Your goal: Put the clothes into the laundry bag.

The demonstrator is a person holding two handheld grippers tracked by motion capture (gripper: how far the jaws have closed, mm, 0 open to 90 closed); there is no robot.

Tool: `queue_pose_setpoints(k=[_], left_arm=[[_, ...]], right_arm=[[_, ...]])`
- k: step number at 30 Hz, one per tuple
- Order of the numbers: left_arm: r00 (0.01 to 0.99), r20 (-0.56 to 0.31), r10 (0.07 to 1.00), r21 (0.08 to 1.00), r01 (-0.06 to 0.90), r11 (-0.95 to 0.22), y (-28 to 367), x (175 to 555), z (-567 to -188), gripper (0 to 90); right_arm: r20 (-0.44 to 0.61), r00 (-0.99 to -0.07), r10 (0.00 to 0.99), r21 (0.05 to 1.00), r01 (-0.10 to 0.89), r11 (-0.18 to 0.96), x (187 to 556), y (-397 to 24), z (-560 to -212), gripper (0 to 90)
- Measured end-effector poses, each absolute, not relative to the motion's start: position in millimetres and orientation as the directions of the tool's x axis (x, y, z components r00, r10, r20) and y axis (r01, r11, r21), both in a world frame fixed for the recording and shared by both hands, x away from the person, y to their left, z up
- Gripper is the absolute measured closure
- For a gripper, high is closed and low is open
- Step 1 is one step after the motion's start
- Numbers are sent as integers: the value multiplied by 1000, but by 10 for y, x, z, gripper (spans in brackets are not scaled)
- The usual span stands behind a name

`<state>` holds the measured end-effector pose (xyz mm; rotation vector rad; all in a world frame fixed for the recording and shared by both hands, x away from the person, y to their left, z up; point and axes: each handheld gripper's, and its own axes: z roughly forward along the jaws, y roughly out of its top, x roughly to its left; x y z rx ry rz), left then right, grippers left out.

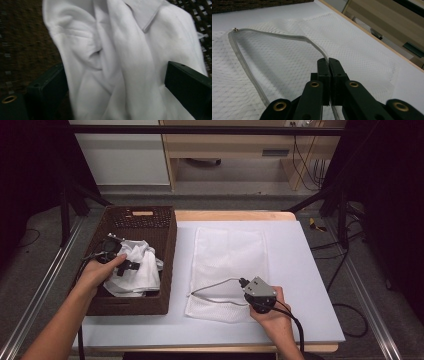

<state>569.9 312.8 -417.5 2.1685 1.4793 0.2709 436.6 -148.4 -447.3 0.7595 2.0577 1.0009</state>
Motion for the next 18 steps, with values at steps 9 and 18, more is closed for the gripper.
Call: queue_pose_setpoints(k=[9, 18], left_arm=[[442, -178, 879, 510, 805, -302, 2988, 5702, -4132, 59], [495, -128, 859, 474, 792, -386, 2726, 5742, -4203, 17]], right_arm=[[-336, -576, 745, 825, 202, 528, 4371, -1476, -4488, 887], [-330, -586, 740, 818, 214, 534, 4378, -1460, -4507, 881]])
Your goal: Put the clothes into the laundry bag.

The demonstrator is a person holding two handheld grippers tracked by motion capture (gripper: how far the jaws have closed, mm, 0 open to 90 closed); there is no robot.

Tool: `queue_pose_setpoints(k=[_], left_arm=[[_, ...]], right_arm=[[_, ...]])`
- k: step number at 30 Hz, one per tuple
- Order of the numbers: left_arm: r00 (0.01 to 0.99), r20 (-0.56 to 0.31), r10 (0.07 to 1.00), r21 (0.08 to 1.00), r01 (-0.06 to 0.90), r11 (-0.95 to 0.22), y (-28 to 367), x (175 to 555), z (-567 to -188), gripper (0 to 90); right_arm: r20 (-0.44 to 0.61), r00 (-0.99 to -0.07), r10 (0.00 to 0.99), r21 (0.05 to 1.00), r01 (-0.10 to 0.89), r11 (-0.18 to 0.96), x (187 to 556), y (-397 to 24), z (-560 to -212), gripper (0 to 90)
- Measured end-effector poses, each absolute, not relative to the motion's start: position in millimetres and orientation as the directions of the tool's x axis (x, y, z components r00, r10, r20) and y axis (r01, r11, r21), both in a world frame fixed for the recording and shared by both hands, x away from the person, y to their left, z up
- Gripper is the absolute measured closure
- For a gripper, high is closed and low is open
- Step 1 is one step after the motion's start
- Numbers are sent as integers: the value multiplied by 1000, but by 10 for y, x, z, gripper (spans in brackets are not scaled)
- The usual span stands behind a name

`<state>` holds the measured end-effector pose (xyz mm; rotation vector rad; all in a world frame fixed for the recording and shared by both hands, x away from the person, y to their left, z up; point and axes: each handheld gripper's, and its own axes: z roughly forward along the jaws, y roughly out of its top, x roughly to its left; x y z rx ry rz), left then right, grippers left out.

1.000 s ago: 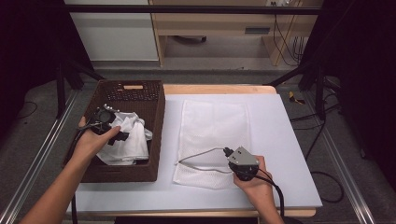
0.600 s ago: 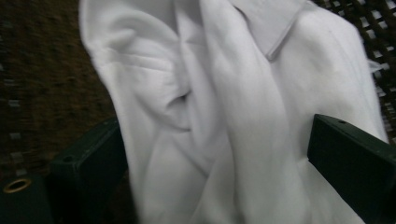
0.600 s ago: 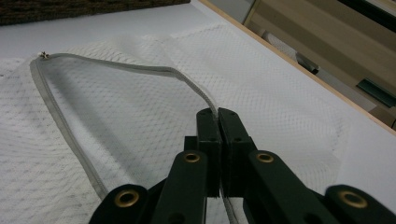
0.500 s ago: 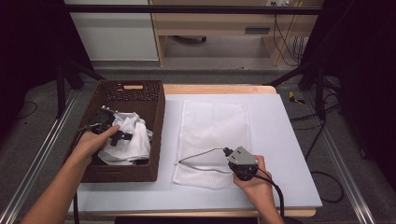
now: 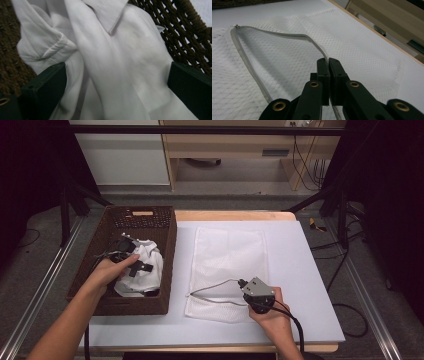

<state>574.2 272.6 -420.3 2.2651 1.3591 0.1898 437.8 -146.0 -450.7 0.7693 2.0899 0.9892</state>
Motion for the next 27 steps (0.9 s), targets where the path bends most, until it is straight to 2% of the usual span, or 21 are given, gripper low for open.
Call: queue_pose_setpoints(k=[9, 14, 27], left_arm=[[527, 5, 850, 411, 774, -482, 2548, 5790, -4378, 0], [484, 12, 875, 379, 808, -452, 2668, 5845, -4425, 0], [477, 9, 879, 388, 808, -443, 2703, 5862, -4461, 0]], right_arm=[[-329, -592, 736, 818, 211, 535, 4375, -1454, -4506, 880], [-333, -597, 730, 816, 206, 540, 4369, -1449, -4505, 890], [-333, -612, 717, 815, 196, 546, 4367, -1433, -4505, 894]])
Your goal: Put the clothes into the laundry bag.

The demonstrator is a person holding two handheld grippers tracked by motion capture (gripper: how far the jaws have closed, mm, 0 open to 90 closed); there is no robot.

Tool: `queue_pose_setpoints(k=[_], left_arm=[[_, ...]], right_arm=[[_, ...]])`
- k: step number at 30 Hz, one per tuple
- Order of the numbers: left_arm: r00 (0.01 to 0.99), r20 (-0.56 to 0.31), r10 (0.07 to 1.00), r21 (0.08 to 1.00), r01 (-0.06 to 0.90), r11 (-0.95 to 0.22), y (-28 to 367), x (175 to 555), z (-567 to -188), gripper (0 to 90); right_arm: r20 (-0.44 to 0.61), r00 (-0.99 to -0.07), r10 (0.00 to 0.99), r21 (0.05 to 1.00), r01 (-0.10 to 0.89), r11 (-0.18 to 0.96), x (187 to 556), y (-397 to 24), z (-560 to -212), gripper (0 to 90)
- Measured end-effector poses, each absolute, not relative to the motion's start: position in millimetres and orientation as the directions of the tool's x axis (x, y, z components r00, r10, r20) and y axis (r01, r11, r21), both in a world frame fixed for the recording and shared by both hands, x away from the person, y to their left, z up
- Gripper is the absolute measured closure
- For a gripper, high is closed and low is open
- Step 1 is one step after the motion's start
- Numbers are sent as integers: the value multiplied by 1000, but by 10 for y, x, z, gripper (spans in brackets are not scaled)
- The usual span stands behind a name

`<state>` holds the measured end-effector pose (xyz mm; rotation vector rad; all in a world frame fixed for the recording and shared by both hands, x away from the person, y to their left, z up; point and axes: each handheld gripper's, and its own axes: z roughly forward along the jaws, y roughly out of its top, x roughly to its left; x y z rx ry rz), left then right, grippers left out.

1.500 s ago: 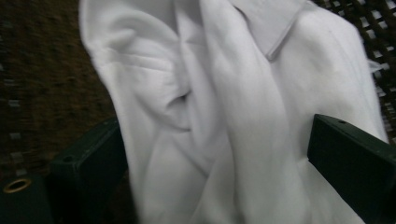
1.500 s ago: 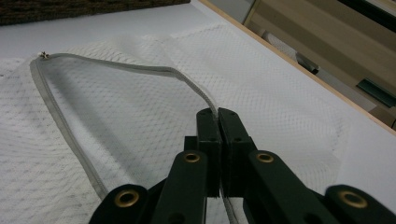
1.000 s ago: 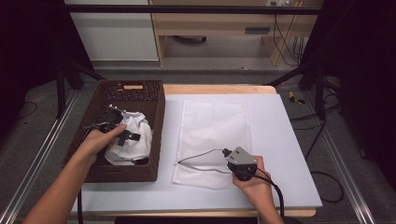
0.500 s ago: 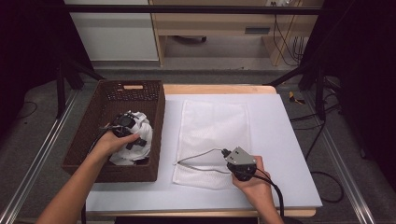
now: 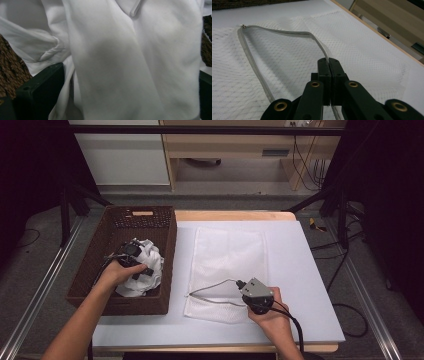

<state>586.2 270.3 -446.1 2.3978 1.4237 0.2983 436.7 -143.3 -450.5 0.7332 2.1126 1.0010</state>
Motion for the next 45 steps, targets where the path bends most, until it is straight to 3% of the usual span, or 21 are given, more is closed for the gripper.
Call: queue_pose_setpoints(k=[15, 18, 21, 23, 24, 25, 26, 29, 38, 45], left_arm=[[478, 7, 879, 382, 810, -444, 2693, 5858, -4503, 31], [476, -6, 880, 369, 818, -440, 2709, 5875, -4457, 139], [479, -10, 878, 376, 815, -440, 2740, 5881, -4412, 335], [477, -13, 879, 384, 814, -436, 2744, 5879, -4407, 374], [482, -16, 876, 386, 811, -439, 2748, 5879, -4399, 485], [487, -13, 873, 388, 808, -444, 2746, 5877, -4393, 485], [498, -2, 867, 385, 801, -459, 2736, 5875, -4381, 577], [509, 2, 861, 386, 794, -470, 2721, 5870, -4369, 676], [526, 33, 850, 425, 762, -488, 2722, 5805, -4256, 739], [526, 55, 848, 594, 666, -451, 2810, 5670, -4004, 740]], right_arm=[[-333, -618, 712, 811, 196, 550, 4362, -1419, -4510, 895], [-331, -619, 712, 812, 198, 549, 4356, -1420, -4514, 895], [-334, -621, 709, 810, 195, 553, 4356, -1419, -4516, 895], [-334, -621, 709, 811, 194, 552, 4357, -1419, -4514, 895], [-334, -621, 709, 810, 195, 552, 4358, -1421, -4515, 896], [-334, -621, 709, 810, 195, 552, 4358, -1421, -4515, 896], [-334, -622, 709, 810, 195, 553, 4357, -1421, -4514, 895], [-332, -622, 710, 812, 196, 551, 4355, -1420, -4515, 895], [-316, -628, 711, 818, 199, 540, 4365, -1432, -4513, 896], [-275, -634, 723, 834, 216, 507, 4388, -1453, -4518, 896]])
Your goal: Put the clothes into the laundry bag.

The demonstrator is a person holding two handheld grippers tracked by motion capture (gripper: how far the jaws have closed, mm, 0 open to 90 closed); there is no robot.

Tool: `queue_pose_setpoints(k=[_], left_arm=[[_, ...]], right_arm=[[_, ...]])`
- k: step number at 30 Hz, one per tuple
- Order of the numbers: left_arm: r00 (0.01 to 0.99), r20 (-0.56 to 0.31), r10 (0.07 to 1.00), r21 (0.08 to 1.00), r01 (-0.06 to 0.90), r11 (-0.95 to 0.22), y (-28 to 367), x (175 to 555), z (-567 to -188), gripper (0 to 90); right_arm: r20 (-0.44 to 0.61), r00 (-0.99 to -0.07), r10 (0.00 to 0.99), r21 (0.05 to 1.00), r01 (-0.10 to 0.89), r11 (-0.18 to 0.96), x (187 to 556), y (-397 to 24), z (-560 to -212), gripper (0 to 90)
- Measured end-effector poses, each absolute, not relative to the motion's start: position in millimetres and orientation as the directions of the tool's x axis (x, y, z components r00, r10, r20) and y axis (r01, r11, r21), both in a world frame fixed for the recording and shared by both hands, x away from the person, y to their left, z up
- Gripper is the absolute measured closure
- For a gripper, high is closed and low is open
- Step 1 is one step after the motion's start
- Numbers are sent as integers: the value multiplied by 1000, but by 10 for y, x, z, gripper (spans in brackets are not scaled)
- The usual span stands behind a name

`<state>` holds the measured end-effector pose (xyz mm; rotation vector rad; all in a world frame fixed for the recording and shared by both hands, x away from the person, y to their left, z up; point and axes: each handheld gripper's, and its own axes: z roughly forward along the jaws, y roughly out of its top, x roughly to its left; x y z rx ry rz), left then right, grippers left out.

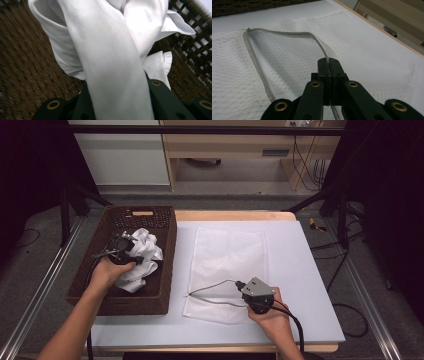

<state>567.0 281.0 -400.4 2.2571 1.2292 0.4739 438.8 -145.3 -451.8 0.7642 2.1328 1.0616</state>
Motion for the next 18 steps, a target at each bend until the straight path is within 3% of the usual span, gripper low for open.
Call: queue_pose_setpoints(k=[18], left_arm=[[531, 64, 845, 740, 543, -397, 2891, 5447, -3715, 740]], right_arm=[[-194, -644, 740, 858, 254, 446, 4437, -1512, -4535, 896]])
